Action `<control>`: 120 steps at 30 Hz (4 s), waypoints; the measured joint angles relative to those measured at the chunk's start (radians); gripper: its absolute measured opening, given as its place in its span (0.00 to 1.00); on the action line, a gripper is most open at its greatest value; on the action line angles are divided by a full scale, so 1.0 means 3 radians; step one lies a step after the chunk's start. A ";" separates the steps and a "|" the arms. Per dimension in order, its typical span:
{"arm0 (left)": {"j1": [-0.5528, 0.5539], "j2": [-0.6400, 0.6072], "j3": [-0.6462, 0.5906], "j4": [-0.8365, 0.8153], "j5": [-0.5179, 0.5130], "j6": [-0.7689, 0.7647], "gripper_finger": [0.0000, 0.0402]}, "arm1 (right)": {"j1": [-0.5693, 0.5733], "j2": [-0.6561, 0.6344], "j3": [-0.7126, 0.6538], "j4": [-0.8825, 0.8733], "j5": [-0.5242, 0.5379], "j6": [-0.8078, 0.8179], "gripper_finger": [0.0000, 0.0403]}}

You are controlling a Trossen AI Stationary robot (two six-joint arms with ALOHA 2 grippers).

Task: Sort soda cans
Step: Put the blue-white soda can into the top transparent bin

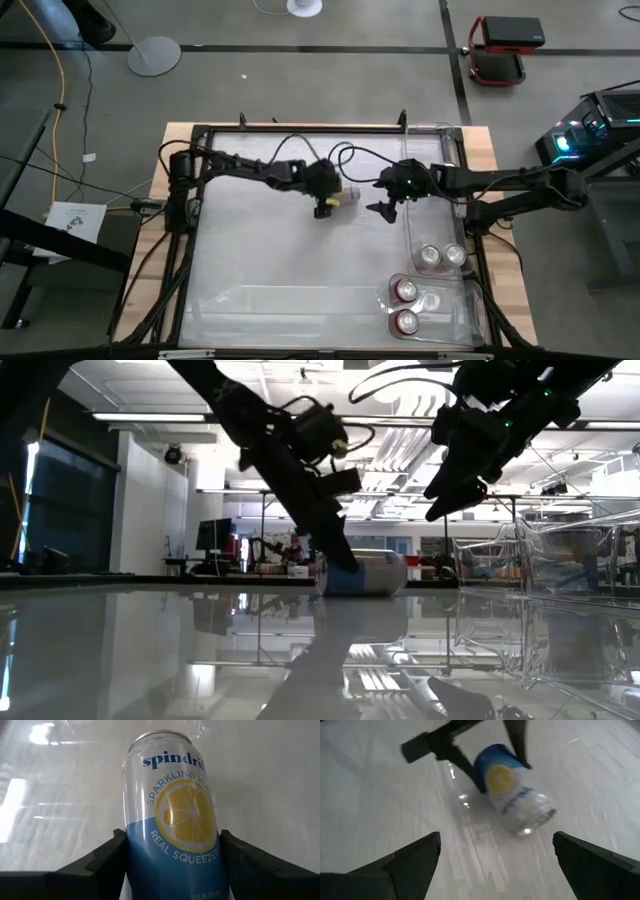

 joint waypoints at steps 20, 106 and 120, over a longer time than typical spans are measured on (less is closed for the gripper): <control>-0.0836 -0.0900 -0.1866 0.2982 -0.0862 -0.0803 0.29 | 0.0015 0.0353 0.0088 0.0469 -0.0396 -0.0320 0.93; -0.1117 -0.0576 -0.1567 0.3744 -0.1621 -0.0513 0.72 | 0.0264 0.0779 0.0450 0.1678 -0.0673 -0.0255 0.92; -0.1116 -0.0576 -0.1567 0.3596 -0.1610 -0.0563 0.74 | 0.0278 0.0785 0.0715 0.1242 -0.0562 -0.0449 0.72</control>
